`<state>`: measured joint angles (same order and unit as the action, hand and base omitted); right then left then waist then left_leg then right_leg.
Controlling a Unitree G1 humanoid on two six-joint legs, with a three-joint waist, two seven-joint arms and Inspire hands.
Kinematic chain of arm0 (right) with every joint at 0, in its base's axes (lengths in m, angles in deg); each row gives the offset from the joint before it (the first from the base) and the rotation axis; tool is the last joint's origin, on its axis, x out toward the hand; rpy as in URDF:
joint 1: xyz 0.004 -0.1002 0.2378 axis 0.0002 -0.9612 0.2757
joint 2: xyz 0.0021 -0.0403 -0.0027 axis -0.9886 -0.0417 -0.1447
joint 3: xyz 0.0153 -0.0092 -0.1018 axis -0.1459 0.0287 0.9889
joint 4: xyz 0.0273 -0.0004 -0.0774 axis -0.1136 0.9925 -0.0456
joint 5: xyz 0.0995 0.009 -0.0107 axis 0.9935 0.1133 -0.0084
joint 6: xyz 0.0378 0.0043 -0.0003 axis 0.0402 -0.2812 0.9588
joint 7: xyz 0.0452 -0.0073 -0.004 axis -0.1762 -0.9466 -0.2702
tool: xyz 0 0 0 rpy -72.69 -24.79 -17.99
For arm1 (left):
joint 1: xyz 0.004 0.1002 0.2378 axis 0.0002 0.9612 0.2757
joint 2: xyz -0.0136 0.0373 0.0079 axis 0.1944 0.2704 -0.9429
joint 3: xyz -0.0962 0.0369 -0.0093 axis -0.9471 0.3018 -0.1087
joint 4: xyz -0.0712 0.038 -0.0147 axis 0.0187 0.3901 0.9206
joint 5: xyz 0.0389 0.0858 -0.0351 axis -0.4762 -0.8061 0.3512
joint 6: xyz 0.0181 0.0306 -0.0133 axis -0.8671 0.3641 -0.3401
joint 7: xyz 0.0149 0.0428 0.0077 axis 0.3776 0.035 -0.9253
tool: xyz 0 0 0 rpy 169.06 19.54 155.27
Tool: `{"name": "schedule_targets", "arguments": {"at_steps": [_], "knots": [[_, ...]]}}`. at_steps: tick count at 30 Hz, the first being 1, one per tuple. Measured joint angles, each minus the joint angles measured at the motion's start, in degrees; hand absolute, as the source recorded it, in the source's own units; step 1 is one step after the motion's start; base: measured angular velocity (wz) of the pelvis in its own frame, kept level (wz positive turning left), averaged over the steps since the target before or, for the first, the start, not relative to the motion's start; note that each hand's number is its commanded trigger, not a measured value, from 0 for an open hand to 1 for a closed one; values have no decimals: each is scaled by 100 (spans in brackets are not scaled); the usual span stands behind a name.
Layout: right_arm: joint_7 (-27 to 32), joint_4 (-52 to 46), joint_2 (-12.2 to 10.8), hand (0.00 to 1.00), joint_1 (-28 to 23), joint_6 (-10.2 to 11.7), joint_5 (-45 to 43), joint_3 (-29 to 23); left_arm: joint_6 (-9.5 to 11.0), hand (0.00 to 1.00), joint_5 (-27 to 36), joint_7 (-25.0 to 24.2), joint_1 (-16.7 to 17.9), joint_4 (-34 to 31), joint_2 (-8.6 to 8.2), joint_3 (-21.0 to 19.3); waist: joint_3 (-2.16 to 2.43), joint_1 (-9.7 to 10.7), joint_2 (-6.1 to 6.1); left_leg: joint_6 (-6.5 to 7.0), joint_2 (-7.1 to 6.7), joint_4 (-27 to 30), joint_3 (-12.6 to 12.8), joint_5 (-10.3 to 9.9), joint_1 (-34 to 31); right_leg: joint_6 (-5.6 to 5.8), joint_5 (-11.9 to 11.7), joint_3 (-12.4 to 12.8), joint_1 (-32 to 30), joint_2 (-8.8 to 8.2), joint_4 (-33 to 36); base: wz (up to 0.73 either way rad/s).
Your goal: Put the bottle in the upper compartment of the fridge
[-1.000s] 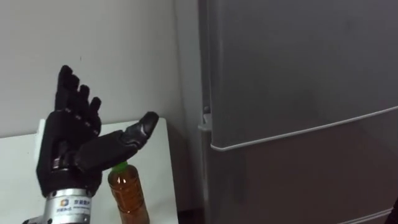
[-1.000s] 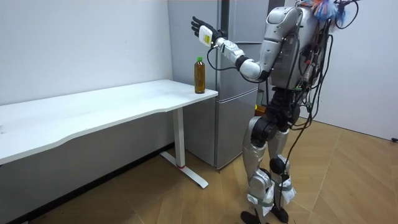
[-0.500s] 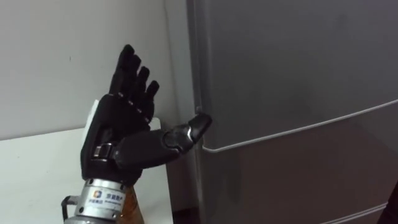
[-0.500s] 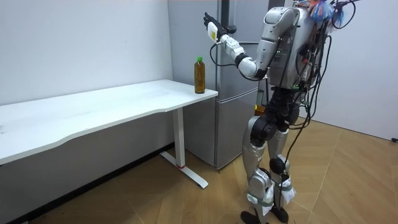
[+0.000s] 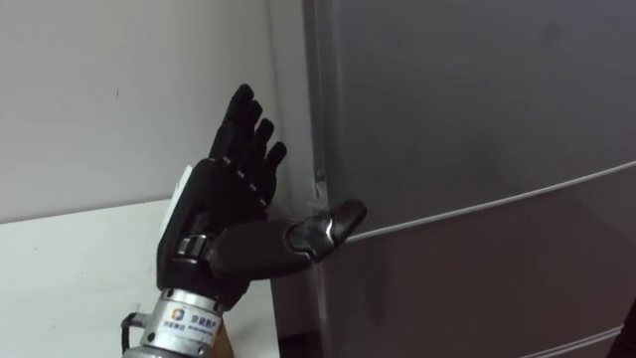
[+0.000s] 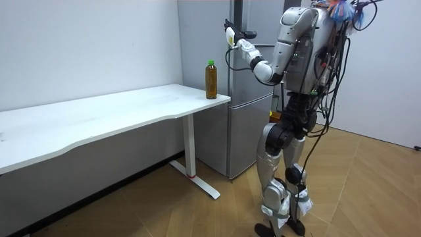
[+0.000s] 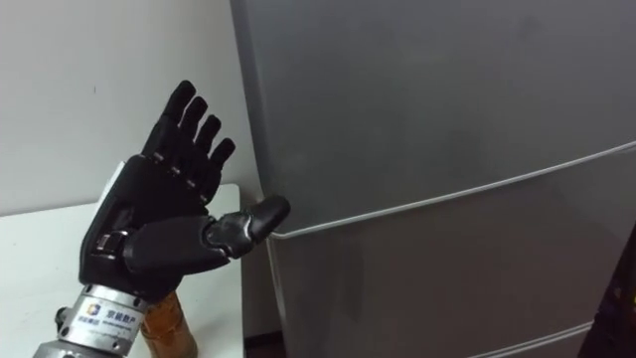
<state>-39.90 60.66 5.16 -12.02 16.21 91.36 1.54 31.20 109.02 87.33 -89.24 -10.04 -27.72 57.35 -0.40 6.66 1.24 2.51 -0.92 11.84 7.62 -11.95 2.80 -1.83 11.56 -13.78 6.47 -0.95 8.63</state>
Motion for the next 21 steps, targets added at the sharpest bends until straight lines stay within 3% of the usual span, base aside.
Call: {"name": "schedule_targets", "arguments": {"at_steps": [10, 18, 19, 20, 21], "knots": [[2, 0, 20, 0, 27, 0, 24, 6, -4, 0, -3, -152, 0, 0, 15, 478, 33, 104, 54, 0, 0, 0, 5, 0, -8, 0, 0, 0, -29, -1, -2, 0], [-1, -1, 37, 0, 29, 0, 52, 12, -15, 0, -1, -224, 0, 0, 22, 526, 22, 97, 88, 0, 3, 3, 14, 0, -27, 0, 0, -1, -56, 0, 1, 0], [-1, -1, 37, 0, 30, -1, 53, 12, -16, 7, -1, -225, 0, 0, 23, 526, 21, 96, 91, 0, 3, 3, 14, 0, -30, 0, 0, 0, -59, 0, 0, 0], [-1, -2, 38, 0, 31, -1, 54, 12, -16, 21, -1, -226, 0, 0, 23, 526, 19, 95, 93, 0, 2, 3, 14, 0, -32, 0, 0, 0, -61, 0, 0, 0], [-3, -1, 40, 0, 31, -1, 63, 12, -16, 50, -2, -231, 0, 0, 16, 525, 17, 97, 98, 0, 2, 5, 15, 0, -38, 0, 0, -4, -64, -1, -1, 0]]}}
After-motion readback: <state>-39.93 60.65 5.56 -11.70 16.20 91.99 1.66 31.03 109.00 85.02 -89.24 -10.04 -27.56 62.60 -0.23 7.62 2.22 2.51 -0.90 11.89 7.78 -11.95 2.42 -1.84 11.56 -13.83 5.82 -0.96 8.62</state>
